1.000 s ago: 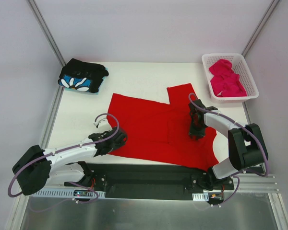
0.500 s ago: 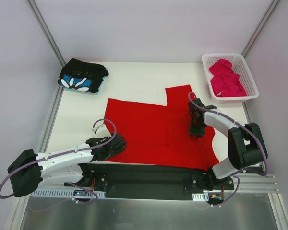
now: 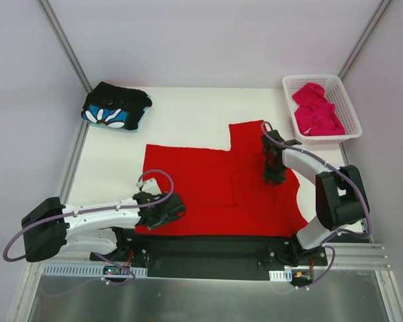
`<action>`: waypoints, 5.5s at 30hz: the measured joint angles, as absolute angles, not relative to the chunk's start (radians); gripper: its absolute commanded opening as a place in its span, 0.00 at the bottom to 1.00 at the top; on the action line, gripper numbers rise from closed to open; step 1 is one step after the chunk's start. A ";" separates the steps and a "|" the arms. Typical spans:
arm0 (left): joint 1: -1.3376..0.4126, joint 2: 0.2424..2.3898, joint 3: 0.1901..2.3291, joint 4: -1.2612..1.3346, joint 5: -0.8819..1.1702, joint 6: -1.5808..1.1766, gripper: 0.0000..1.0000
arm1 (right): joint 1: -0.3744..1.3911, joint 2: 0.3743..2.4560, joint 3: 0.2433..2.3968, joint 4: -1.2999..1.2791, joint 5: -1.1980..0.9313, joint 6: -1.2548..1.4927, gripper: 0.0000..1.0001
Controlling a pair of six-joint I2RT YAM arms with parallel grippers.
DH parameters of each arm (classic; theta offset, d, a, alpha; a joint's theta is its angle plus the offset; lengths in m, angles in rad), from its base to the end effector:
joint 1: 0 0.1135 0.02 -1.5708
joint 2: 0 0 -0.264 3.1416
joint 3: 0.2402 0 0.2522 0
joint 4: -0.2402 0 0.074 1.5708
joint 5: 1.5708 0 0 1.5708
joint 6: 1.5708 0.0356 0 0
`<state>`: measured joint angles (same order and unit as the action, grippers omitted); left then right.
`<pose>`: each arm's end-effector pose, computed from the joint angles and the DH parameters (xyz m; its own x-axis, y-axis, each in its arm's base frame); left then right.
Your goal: Fold and stack the t-shirts
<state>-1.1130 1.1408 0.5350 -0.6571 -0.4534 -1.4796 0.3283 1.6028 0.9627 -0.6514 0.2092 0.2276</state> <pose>0.0925 -0.1524 0.1623 -0.7830 -0.4364 -0.4433 -0.3513 0.8983 -0.2638 0.2776 0.0867 0.1746 -0.9454 -0.0888 -0.3136 -0.0491 0.9900 -0.1323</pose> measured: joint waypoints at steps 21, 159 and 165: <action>-0.601 1.602 1.177 -0.498 -0.348 -0.820 0.86 | 0.189 1.816 1.626 -0.738 -0.010 0.055 0.44; -0.397 1.883 1.343 -0.109 -0.001 -0.622 0.89 | -0.078 2.515 2.243 -0.625 -0.564 0.033 0.58; -0.398 1.879 1.318 -0.096 0.001 -0.637 0.89 | -0.067 2.515 2.209 -0.609 -0.582 0.052 0.56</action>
<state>-0.3977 1.8790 1.3178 -0.0963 0.0006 -0.6369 -0.0673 2.5153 2.2089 -0.6086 -0.5816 0.0521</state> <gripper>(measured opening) 0.888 0.567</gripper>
